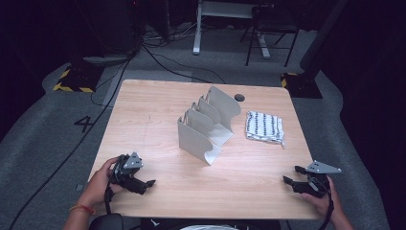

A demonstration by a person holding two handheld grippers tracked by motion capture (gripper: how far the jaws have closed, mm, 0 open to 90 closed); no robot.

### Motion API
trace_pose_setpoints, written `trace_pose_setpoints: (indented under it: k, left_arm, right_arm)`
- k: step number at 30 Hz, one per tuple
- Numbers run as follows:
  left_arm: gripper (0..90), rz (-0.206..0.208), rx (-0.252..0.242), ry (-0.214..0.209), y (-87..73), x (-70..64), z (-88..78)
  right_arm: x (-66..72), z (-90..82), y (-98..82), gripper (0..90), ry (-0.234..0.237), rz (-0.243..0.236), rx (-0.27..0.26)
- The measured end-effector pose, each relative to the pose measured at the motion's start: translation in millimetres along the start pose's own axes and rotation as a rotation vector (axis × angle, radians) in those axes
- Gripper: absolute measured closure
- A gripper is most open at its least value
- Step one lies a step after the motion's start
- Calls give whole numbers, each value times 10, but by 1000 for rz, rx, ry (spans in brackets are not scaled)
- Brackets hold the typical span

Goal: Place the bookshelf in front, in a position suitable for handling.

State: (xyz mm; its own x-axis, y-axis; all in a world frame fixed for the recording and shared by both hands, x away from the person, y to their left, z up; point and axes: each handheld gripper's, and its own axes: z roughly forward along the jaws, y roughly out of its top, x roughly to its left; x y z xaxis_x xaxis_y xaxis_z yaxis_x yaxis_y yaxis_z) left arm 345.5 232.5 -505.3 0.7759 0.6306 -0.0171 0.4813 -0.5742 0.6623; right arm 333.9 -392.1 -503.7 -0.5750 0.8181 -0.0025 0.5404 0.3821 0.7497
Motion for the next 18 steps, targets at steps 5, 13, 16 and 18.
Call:
trace_pose_setpoints:
  k: [5, 13, 16, 18]
  left_arm:
    - [0, 6, 2, -8, 153, 82, 131]
    - [0, 29, 2, -25, 254, 109, 216]
    - [0, 32, 2, -27, 287, 103, 246]
    - [0, 38, 5, -32, 310, 105, 263]
  right_arm:
    - [2, 1, 1, 280, -1, -1, -1]
    - [-2, 26, 23, 277, 3, -4, 0]
    - [-2, 26, 23, 277, 3, -4, 0]
    - [-1, 26, 23, 278, 2, -4, 0]
